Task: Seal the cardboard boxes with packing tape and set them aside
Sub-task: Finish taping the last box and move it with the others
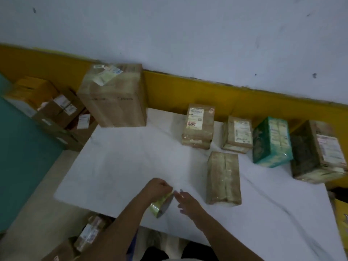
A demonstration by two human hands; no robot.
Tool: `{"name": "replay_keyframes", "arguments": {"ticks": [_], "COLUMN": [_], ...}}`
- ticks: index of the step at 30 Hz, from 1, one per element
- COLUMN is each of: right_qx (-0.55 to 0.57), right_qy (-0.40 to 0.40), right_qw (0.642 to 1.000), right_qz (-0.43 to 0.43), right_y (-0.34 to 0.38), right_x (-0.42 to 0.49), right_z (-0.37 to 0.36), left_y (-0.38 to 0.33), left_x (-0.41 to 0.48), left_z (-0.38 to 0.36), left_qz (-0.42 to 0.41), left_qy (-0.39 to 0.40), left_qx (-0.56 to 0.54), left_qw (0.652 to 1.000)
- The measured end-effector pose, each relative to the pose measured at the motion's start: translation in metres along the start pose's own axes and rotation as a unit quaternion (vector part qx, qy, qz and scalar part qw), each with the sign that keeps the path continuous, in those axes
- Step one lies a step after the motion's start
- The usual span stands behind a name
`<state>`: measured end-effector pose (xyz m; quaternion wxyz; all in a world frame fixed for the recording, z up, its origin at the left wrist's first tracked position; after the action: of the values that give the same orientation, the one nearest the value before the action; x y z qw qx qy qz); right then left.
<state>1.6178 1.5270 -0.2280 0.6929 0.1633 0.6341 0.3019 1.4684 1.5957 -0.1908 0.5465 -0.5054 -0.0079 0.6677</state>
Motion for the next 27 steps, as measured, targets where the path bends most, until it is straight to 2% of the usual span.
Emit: {"name": "replay_keyframes", "arguments": {"ticks": [2, 5, 8, 12, 16, 20, 23, 27], "right_qx": [0.148, 0.23, 0.177, 0.168, 0.212, 0.228, 0.225, 0.179], "right_qy": [-0.002, -0.037, -0.106, -0.205, -0.252, -0.297, -0.323, -0.332], "right_qw": [0.989, 0.967, 0.966, 0.953, 0.932, 0.916, 0.909, 0.919], "right_qz": [0.023, 0.103, 0.159, 0.15, 0.151, 0.143, 0.134, 0.113], "right_y": [0.022, 0.045, 0.057, 0.052, 0.051, 0.046, 0.031, 0.01], "right_x": [-0.01, -0.033, -0.052, -0.049, -0.047, -0.04, -0.031, -0.019], "right_z": [0.024, 0.069, 0.111, 0.155, 0.183, 0.203, 0.214, 0.208], "left_y": [-0.044, -0.091, -0.122, -0.159, -0.184, -0.2, -0.206, -0.2], "left_x": [-0.001, 0.0, 0.004, 0.005, 0.013, 0.02, 0.023, 0.028], "left_z": [0.005, 0.0, -0.012, -0.031, -0.045, -0.049, -0.051, -0.059], "left_qz": [-0.077, -0.181, -0.222, -0.255, -0.252, -0.228, -0.26, -0.301], "left_qy": [-0.007, 0.02, 0.052, 0.069, 0.109, 0.108, 0.097, 0.064], "left_qx": [0.004, 0.041, 0.085, 0.102, 0.101, 0.095, 0.121, 0.187], "left_qw": [0.997, 0.982, 0.97, 0.959, 0.956, 0.963, 0.953, 0.933]}}
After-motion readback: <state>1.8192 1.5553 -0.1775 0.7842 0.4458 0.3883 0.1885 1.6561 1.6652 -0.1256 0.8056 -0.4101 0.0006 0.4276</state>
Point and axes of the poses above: each hand's wrist, its own x-axis towards the middle knuckle, its own z-axis out of the back of the hand, y = z × x, the point moved 2 cm from there along x, towards the middle knuckle, and after that the axes turned 2 degrees about -y, right-handed, at the moved point
